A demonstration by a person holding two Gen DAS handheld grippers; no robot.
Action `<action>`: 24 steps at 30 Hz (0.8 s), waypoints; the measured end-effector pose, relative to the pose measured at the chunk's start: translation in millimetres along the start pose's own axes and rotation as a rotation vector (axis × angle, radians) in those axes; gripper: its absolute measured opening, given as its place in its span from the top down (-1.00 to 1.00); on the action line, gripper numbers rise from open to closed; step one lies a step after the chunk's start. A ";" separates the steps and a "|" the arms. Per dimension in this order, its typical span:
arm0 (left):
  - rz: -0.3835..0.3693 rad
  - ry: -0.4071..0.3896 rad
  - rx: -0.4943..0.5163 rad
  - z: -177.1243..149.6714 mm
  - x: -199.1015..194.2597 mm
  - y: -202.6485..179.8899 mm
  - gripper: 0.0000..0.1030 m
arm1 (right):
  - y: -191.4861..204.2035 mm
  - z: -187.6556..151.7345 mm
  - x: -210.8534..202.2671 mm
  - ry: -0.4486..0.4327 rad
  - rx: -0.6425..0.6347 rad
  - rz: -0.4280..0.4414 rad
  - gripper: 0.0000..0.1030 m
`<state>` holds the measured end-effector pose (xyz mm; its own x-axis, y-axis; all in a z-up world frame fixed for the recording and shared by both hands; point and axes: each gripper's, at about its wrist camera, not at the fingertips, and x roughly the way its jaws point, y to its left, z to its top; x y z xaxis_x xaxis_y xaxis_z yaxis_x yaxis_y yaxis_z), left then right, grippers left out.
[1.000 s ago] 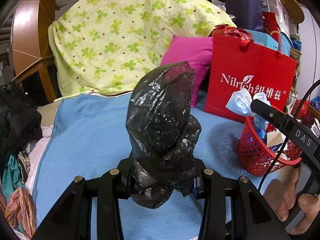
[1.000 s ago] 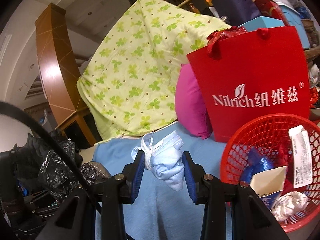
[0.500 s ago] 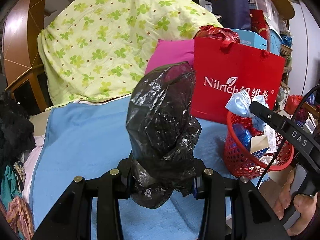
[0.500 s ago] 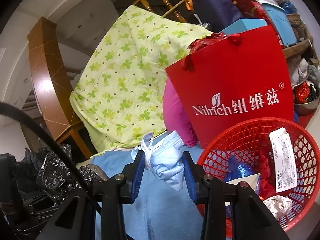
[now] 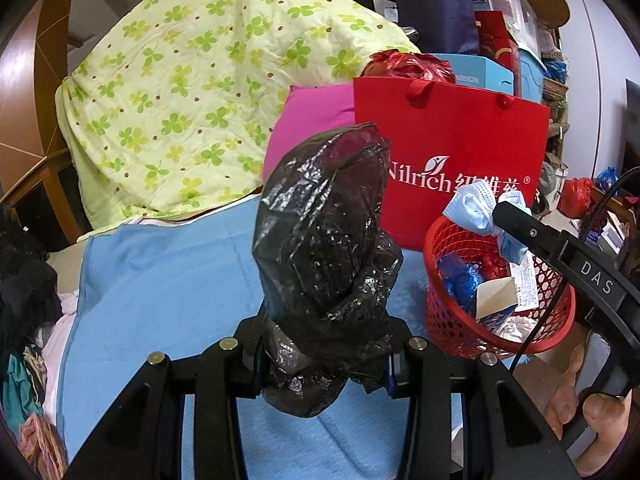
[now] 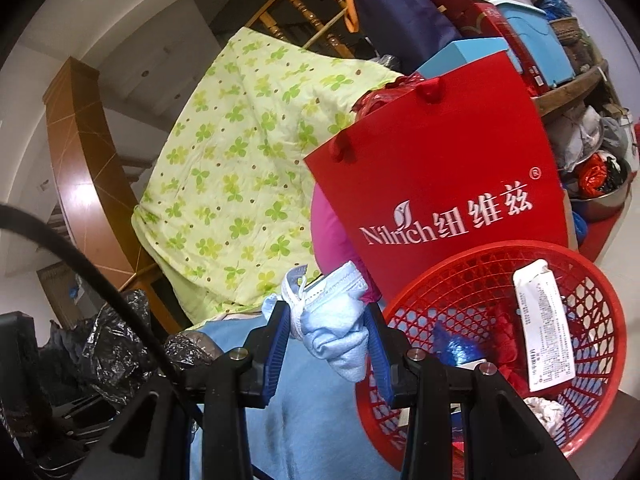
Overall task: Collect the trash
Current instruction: 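Lift the black bag with the left gripper while the right gripper carries the tissue to the wastebasket, then open both grippers over the wastebasket to drop the tissue and black bag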
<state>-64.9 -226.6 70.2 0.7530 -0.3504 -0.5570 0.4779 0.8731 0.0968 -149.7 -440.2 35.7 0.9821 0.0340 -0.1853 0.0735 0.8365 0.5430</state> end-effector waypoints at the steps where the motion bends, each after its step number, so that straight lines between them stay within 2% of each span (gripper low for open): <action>1: -0.005 -0.001 0.004 0.7 0.1 -2.5 0.14 | -3.2 1.0 -1.2 -0.003 0.011 -0.001 0.22; 24: -0.100 -0.052 0.084 30.6 7.8 -44.4 0.13 | -46.9 15.1 -20.1 -0.075 0.134 -0.079 0.21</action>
<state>-66.3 -278.4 86.9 0.7209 -0.4532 -0.5243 0.5864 0.8022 0.1128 -170.3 -488.4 26.3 0.9821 -0.0748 -0.1727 0.1690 0.7542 0.6345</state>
